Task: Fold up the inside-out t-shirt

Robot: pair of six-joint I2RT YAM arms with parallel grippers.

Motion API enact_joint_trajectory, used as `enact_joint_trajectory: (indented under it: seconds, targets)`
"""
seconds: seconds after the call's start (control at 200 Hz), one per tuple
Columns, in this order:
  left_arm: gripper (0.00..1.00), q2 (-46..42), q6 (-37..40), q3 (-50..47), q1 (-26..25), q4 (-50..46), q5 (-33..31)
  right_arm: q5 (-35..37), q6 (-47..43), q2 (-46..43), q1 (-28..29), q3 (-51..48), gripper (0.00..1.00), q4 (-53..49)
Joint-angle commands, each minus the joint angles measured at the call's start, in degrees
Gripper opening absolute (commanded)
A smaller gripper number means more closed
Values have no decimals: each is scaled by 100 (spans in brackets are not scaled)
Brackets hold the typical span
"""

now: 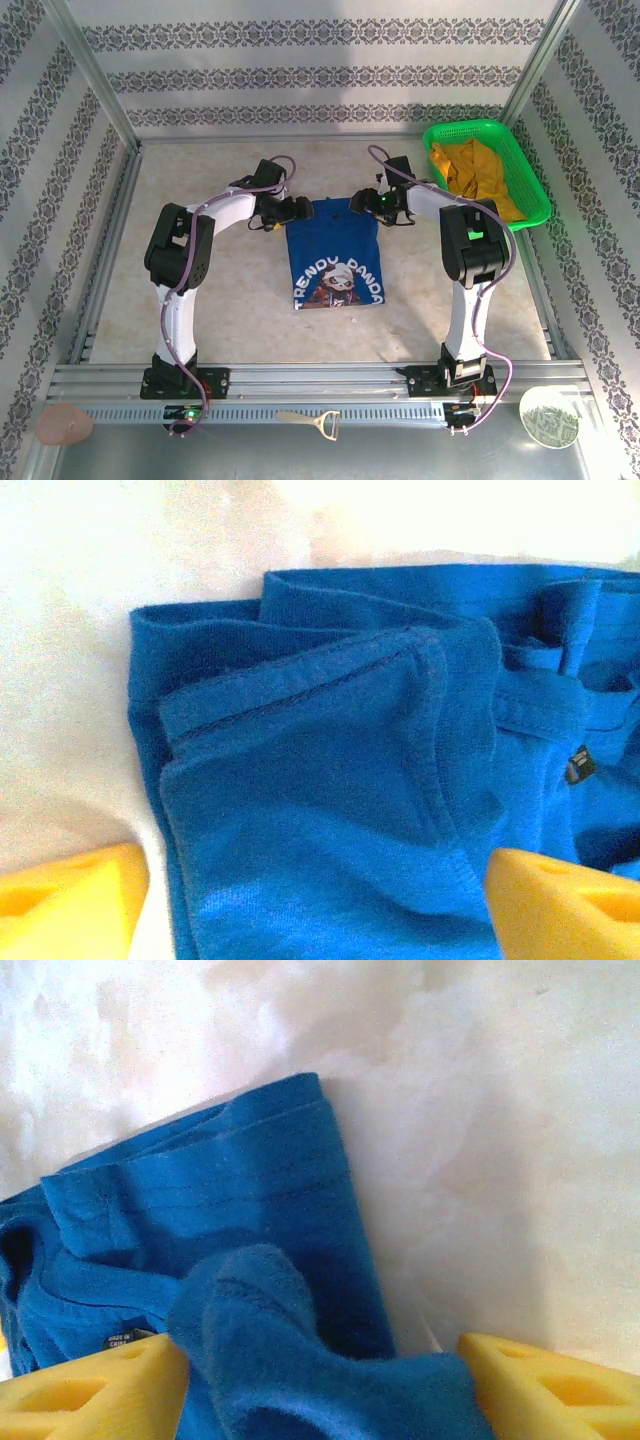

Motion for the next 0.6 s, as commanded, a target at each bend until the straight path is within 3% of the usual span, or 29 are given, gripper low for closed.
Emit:
enact_joint_trajectory:
  seconds: [0.0, 0.15, 0.33, 0.395, 0.495, 0.595]
  targets:
    - [82, 120, 105, 3, -145, -104, 14, -594, -7, 183, 38, -122, 70, 345]
    - [67, 104, 49, -52, -241, 66, 153, -996, 3, 153, 82, -276, 65, 670]
    - [65, 71, -88, -297, -245, 307, 148, -1058, 37, 210, 128, -321, 63, 724]
    - [65, 48, -137, -352, -248, 271, -17, -983, 73, 226, 104, -376, 63, 732]
    - [77, -91, -225, -444, -248, 122, -544, -876, 127, 203, 43, -482, 63, 767]
    - [81, -40, -155, -272, -246, -277, -877, -804, 142, 200, 12, -533, 62, 749]
